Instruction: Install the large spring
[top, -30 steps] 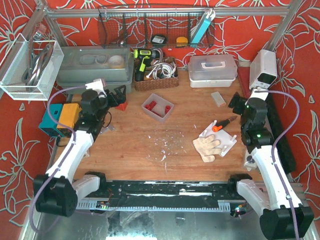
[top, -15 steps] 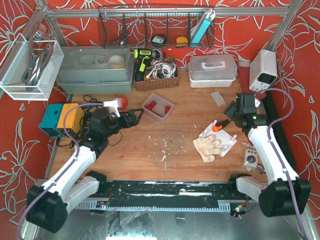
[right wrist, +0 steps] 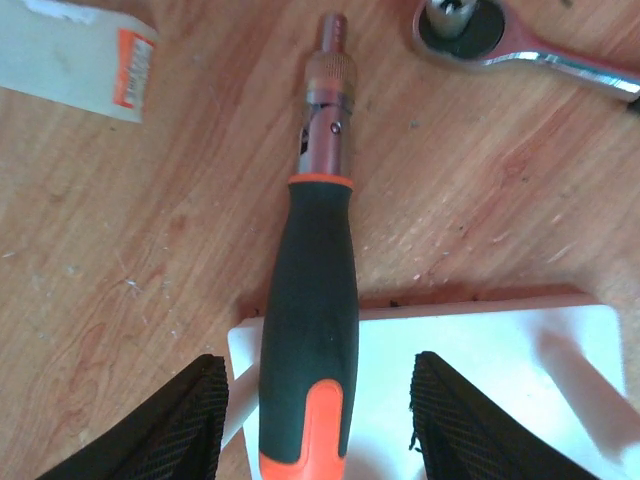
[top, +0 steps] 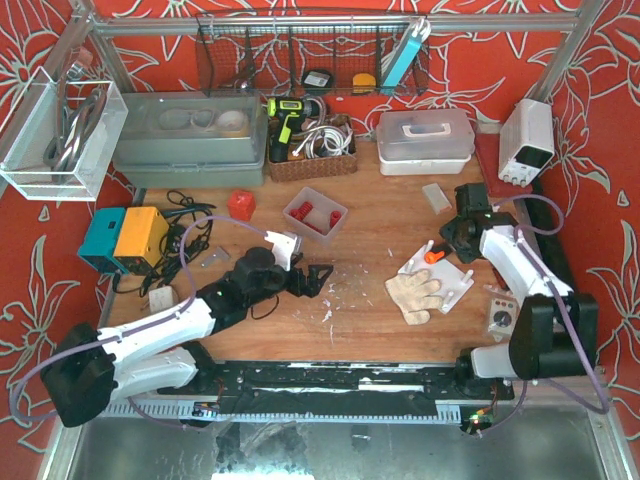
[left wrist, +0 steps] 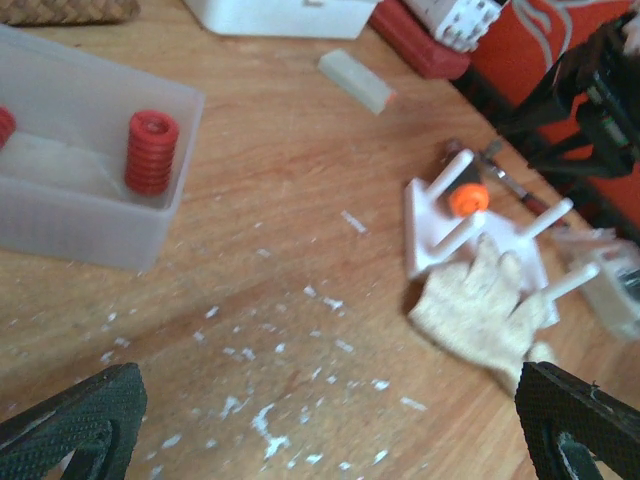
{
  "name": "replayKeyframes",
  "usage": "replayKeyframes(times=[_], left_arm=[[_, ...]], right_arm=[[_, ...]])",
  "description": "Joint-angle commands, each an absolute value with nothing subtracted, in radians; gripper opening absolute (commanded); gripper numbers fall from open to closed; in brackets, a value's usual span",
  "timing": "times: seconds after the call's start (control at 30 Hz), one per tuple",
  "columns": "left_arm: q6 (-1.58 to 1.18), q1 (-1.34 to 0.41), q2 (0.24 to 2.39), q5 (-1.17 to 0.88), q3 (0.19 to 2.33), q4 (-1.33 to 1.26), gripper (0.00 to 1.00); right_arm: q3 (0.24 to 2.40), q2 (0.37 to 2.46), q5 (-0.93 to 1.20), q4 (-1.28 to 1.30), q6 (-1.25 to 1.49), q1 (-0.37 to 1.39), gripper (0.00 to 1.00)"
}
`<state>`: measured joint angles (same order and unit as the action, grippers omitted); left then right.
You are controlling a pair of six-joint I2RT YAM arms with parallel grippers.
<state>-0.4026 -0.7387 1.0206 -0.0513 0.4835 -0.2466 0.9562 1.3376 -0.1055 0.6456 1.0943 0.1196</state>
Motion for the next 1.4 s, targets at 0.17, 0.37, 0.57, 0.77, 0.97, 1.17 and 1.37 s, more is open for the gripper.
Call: replayKeyframes(times=[0.17,0.37,0.57,0.77,0.97,1.17,1.37], left_arm=[[-0.279,-0.827,1.027,0.119,0.337,-0.418,1.00],[-0.264,-0.827,1.024,0.144,0.332,-0.411,1.00],[-0.265,-0.830,1.008,0.149,0.327,-0.410,1.00],[-0.265,-0.831,1.009,0.180,0.323,-0.406,1.00],[-0.261,-0.831,1.020,0.192,0.324,-0.408,1.00],[-0.261,-0.831,1.010,0.213,0.321,-0.403,1.00],[-0.265,-0.831,0.998,0.233,0.316,-0.397,1.00]], right_arm=[[0.983,1.489,-0.060,0.575,1.186,0.104,0.59],[0.971,1.537,-0.055,0.535,1.237,0.097,0.63],[0.972,1.597,-0.045,0.514,1.262,0.091,0.60],[0.940,1.622,-0.042,0.467,1.277,0.083,0.58],[0.935,1.657,-0.020,0.446,1.271,0.071,0.53],[0.934,1.626,-0.031,0.458,1.263,0.064,0.35],[0.960,1.493,-0.122,0.527,1.215,0.064,0.14]])
